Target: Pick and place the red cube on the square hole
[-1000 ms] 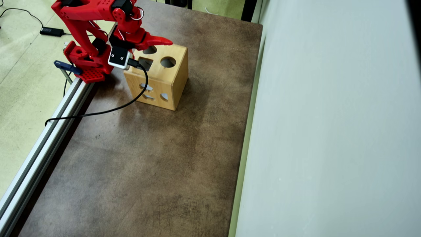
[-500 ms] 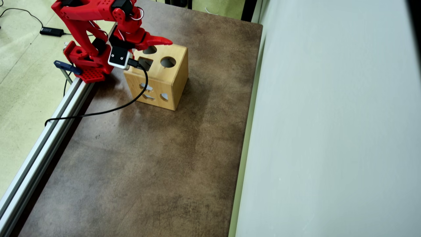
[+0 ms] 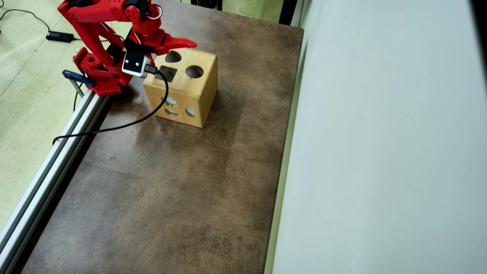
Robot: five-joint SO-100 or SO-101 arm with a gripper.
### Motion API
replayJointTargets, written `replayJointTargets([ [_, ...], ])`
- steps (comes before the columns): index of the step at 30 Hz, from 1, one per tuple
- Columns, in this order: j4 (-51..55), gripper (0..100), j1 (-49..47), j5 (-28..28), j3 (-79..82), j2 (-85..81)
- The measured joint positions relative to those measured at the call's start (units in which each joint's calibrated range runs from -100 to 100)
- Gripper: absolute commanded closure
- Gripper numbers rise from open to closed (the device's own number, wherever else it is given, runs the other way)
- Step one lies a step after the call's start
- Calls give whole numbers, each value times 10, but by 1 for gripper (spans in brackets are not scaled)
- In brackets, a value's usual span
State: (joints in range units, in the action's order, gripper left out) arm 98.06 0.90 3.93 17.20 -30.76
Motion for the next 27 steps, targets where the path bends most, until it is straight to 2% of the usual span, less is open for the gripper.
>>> replayJointTargets([
  [27, 0, 8, 0, 0, 24, -10],
])
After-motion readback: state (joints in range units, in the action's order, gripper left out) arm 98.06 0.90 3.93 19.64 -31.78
